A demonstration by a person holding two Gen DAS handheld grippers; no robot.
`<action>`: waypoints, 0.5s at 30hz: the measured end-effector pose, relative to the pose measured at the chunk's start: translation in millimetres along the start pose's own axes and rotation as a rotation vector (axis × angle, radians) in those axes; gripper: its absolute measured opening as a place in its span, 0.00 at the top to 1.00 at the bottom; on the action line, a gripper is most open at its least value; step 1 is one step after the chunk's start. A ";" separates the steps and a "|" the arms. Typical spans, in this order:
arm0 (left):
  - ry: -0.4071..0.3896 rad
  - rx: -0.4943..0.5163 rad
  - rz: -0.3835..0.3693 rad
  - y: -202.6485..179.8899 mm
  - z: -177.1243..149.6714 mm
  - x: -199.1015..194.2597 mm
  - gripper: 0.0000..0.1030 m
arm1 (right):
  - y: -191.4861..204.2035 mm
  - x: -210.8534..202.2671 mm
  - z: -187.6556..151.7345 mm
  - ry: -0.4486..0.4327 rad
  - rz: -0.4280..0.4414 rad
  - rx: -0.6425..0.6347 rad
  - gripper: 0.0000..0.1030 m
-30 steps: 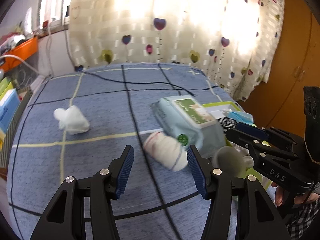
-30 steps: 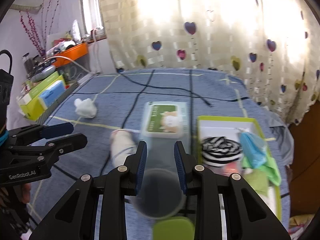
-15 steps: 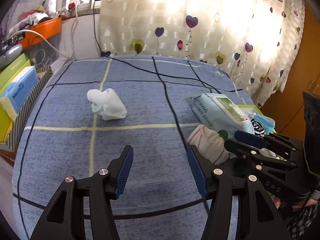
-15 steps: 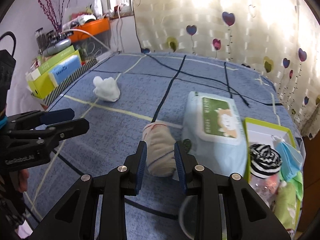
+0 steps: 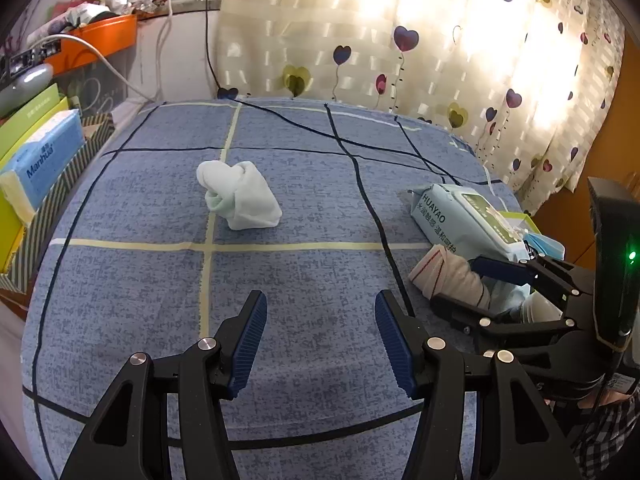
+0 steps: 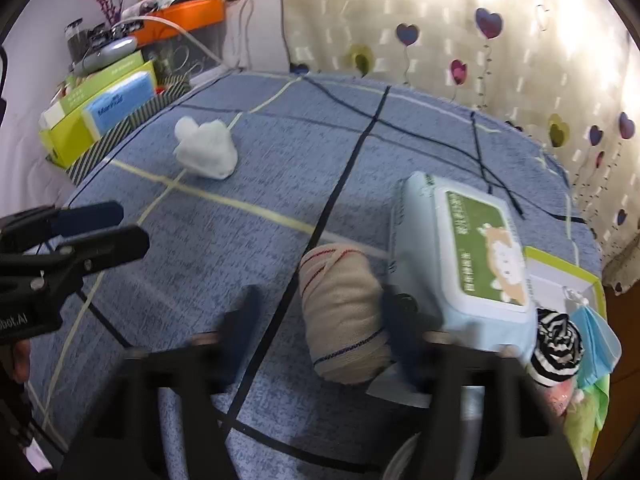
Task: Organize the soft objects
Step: 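Grasp the beige rolled sock with the right gripper while the left gripper approaches the white socks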
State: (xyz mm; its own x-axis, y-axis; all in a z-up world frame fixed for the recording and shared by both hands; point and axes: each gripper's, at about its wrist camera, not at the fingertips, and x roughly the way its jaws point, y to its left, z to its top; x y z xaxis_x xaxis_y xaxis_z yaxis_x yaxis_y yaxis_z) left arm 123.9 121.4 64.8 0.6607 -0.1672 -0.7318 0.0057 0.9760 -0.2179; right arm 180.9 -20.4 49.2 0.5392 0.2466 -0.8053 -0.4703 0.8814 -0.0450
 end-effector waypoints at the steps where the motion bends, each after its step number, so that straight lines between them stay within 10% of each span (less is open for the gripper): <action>1: 0.000 -0.003 0.000 1.5 0.1 0.9 0.46 | 1.1 1.6 -0.7 0.002 -0.016 -0.010 0.33; 15: 0.016 -0.038 0.024 29.1 8.8 16.7 0.46 | 10.8 17.4 1.1 0.027 -0.082 -0.035 0.37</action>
State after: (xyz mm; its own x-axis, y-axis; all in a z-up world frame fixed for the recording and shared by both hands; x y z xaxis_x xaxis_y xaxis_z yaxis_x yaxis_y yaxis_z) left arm 141.6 148.3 51.9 0.6485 -0.1461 -0.7471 -0.0388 0.9738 -0.2242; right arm 186.0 -6.1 35.4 0.5581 0.1629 -0.8136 -0.4496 0.8835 -0.1315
